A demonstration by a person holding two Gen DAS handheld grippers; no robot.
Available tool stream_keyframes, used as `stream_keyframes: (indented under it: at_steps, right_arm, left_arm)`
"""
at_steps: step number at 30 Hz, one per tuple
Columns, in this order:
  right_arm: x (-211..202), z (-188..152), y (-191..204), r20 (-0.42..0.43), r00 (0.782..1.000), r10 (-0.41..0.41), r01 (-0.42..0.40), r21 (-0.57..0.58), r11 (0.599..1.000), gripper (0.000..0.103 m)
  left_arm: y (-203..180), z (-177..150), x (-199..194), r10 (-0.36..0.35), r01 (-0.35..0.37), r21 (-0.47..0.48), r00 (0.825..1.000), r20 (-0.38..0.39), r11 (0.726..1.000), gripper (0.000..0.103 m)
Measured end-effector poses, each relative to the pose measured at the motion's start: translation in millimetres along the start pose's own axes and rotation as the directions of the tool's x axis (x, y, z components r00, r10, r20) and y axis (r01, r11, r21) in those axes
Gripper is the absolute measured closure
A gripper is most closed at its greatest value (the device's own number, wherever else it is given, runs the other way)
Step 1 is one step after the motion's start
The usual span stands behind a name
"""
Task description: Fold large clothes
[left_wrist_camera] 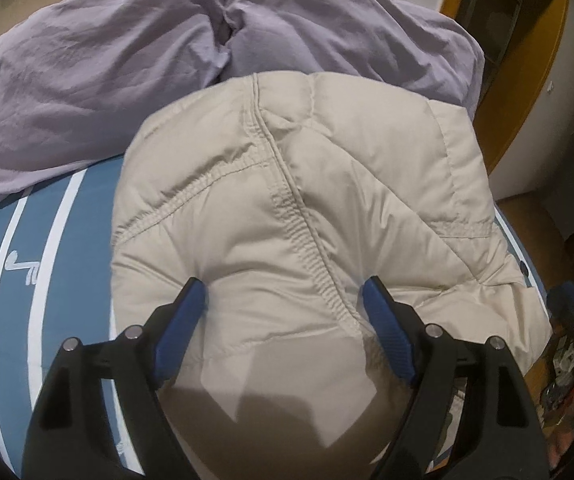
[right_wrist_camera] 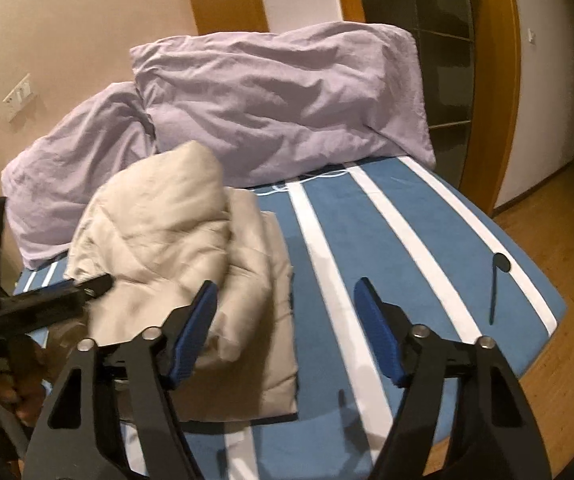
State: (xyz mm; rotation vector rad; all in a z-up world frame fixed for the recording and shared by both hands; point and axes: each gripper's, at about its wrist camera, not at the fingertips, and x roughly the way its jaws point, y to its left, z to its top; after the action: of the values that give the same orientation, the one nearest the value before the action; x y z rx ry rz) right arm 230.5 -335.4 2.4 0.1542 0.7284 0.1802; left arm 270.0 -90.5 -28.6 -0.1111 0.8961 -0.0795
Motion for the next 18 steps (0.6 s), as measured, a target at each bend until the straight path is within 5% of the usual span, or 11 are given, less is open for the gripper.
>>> stream_keyframes:
  at_steps: [8,18]
  right_arm:
    - [10,0,30,-0.044,0.996,0.082,-0.085,-0.057,0.995,0.072]
    - [40,-17,35,-0.126,0.99,0.066,-0.073,-0.056,0.996,0.08]
  left_arm:
    - [-17,-7,7,0.006,-0.007,0.055,1.0,0.003,0.998,0.021]
    - [-14,-4,6,-0.009,0.009,0.051,1.0,0.002,0.999,0.019]
